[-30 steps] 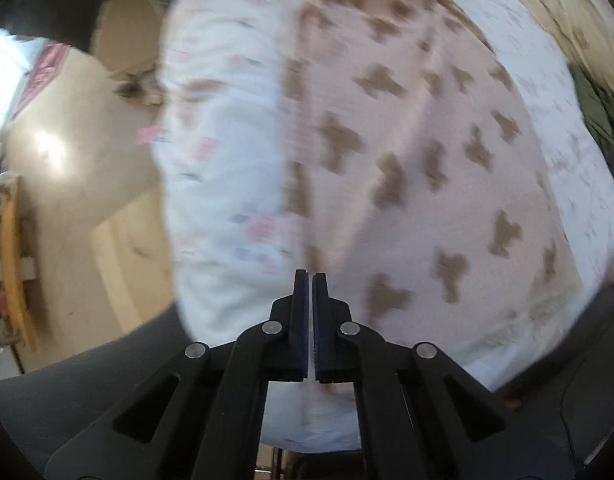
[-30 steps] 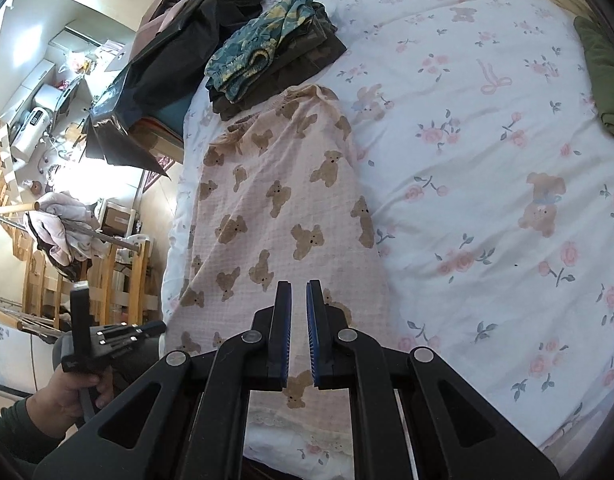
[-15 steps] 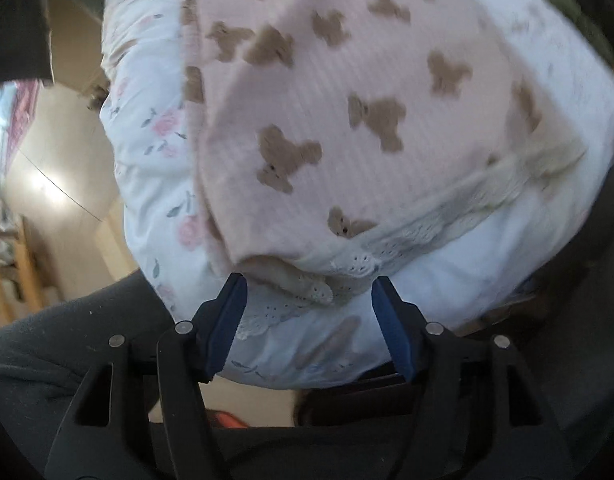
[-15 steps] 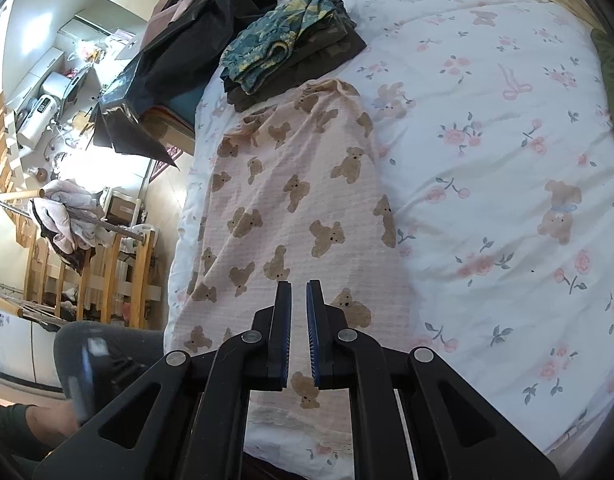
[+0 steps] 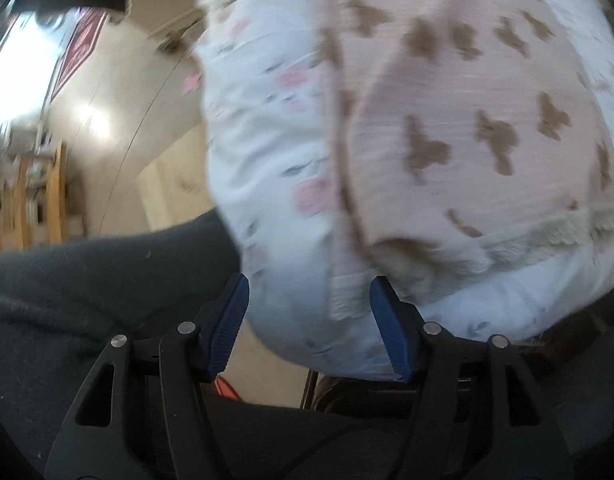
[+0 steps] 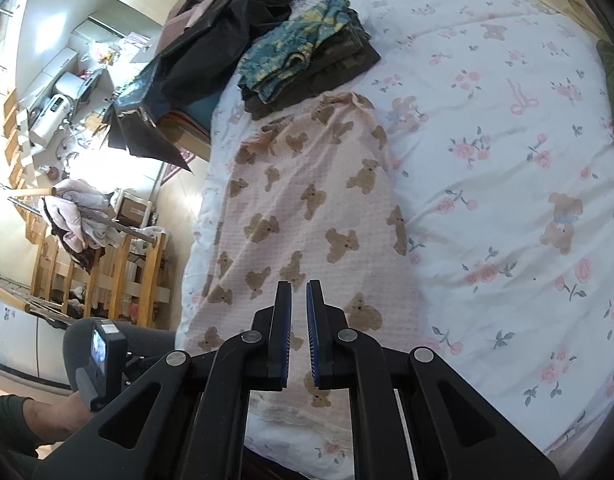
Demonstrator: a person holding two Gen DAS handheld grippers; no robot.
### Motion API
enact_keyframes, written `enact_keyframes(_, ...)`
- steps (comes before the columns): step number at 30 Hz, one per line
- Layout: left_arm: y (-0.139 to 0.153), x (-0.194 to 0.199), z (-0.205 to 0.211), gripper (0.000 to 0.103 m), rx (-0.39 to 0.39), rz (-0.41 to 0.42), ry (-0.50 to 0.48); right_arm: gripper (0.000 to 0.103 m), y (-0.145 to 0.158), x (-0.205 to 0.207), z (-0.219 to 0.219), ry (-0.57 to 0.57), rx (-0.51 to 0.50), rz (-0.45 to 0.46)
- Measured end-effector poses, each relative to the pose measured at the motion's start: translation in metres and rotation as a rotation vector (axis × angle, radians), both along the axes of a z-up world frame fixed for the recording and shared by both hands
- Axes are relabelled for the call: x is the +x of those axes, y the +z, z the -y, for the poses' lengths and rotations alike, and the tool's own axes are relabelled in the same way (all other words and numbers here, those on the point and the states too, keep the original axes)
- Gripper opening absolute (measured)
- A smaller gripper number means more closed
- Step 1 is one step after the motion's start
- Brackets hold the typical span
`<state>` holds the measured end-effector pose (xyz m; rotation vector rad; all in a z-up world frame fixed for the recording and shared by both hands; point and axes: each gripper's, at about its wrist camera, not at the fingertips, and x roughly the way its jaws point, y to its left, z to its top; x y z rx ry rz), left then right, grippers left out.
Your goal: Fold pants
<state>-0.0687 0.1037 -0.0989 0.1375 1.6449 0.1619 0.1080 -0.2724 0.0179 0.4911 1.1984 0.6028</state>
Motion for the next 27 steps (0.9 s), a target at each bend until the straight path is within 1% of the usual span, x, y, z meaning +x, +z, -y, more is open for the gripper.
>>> enact_keyframes(1, 0.0, -0.002, -0.002, 0.059, 0.003, -0.01, 0.009, 0.01, 0.001, 0.0, 0.0, 0.002, 0.006, 0.003)
enact_keyframes(2, 0.003, -0.004, -0.003, 0.058, -0.005, 0.005, 0.007, 0.01, 0.002, 0.001, -0.001, 0.004, 0.01, 0.004)
enact_keyframes(3, 0.013, -0.006, 0.004, 0.058, -0.045, 0.051, -0.017, 0.01, 0.002, 0.001, -0.002, 0.006, 0.011, 0.003)
enact_keyframes(5, 0.019, -0.012, 0.017, 0.058, -0.052, 0.09, -0.074, 0.01, 0.002, 0.001, -0.003, 0.012, 0.012, 0.003)
enact_keyframes(6, 0.021, -0.014, 0.025, 0.058, -0.093, 0.098, -0.098, 0.01, 0.002, 0.001, -0.004, 0.015, 0.011, 0.004)
enact_keyframes(7, 0.019, -0.014, 0.034, 0.056, -0.106, 0.09, -0.122, 0.01, 0.003, 0.001, -0.005, 0.017, 0.01, 0.005)
enact_keyframes(9, 0.011, -0.017, 0.045, 0.026, -0.145, 0.057, -0.145, 0.01, 0.003, 0.0, -0.006, 0.018, 0.009, 0.007)
enact_keyframes(10, 0.003, -0.018, 0.052, 0.025, -0.173, 0.025, -0.16, 0.01, 0.003, 0.0, -0.006, 0.018, 0.007, 0.004)
enact_keyframes(12, -0.002, -0.017, 0.058, 0.025, -0.146, 0.011, -0.184, 0.01, 0.003, -0.001, -0.005, 0.012, 0.003, 0.0)
enact_keyframes(14, -0.009, -0.016, 0.062, 0.022, -0.144, -0.001, -0.186, 0.01, 0.002, -0.002, -0.003, 0.007, 0.001, -0.004)
enact_keyframes(16, -0.016, -0.014, 0.064, 0.017, -0.127, -0.01, -0.192, 0.01, 0.002, -0.003, -0.001, -0.001, 0.001, -0.004)
enact_keyframes(17, -0.018, -0.013, 0.064, 0.009, -0.126, -0.014, -0.2, 0.01, 0.002, -0.002, 0.0, -0.003, 0.001, -0.003)
enact_keyframes(18, -0.019, -0.016, 0.067, 0.005, -0.12, -0.021, -0.199, 0.01, 0.003, -0.002, 0.0, -0.006, 0.002, -0.003)
enact_keyframes(19, -0.019, -0.018, 0.067, 0.005, -0.128, -0.026, -0.194, 0.01, 0.003, -0.002, 0.0, -0.008, 0.003, -0.003)
enact_keyframes(20, -0.016, -0.019, 0.065, 0.002, -0.134, -0.019, -0.19, 0.01, 0.003, -0.002, 0.0, -0.008, 0.004, -0.003)
enact_keyframes(22, -0.013, -0.023, 0.058, 0.002, -0.133, 0.002, -0.161, 0.01, 0.003, -0.001, 0.0, -0.006, 0.006, -0.001)
enact_keyframes(23, -0.008, -0.024, 0.051, 0.001, -0.14, 0.014, -0.129, 0.01, 0.002, -0.001, 0.0, -0.005, 0.005, -0.001)
enact_keyframes(27, 0.003, -0.031, 0.032, 0.001, -0.136, 0.043, -0.083, 0.01, 0.004, -0.001, -0.001, 0.0, 0.011, 0.0)
